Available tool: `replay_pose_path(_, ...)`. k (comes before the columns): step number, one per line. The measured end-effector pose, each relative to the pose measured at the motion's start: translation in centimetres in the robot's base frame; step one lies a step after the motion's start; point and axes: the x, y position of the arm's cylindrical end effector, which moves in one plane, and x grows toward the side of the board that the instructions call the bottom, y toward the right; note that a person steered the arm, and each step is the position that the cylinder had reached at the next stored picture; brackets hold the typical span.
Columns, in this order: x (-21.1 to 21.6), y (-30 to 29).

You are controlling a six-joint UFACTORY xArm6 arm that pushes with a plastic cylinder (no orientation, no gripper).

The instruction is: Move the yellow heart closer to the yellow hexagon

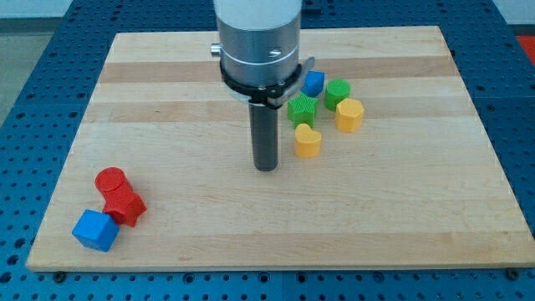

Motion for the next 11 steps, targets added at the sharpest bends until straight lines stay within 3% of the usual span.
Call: replay_pose_path(11,-2.5,6.2)
